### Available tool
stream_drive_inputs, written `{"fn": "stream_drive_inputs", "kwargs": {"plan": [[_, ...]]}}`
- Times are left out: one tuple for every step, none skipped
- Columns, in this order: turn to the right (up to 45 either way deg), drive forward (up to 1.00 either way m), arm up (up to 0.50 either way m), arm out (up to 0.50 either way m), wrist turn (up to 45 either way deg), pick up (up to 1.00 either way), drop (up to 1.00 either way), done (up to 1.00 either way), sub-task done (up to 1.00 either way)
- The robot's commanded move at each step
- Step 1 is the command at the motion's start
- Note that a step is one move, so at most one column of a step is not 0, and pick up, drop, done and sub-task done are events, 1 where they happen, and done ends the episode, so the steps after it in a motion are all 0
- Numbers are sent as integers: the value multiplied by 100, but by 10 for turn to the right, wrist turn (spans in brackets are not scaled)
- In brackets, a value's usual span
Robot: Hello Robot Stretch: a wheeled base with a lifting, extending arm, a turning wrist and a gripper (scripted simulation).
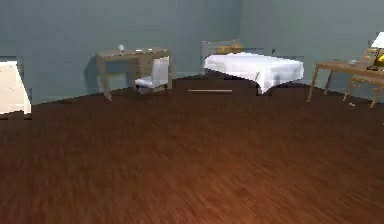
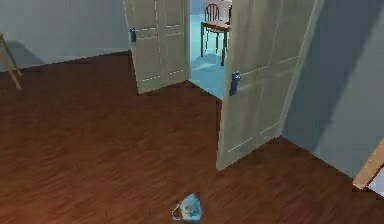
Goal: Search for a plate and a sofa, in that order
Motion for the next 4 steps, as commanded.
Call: {"fn": "stream_drive_inputs", "kwargs": {"plan": [[450, 0, 0, 0, 0, 0, 0, 0, 0], [240, 0, 0, 0, 0, 0, 0, 0, 0], [0, 30, 0, 0, 0, 0, 0, 0, 0], [-360, 0, 0, 0, 0, 0, 0, 0, 0]]}}
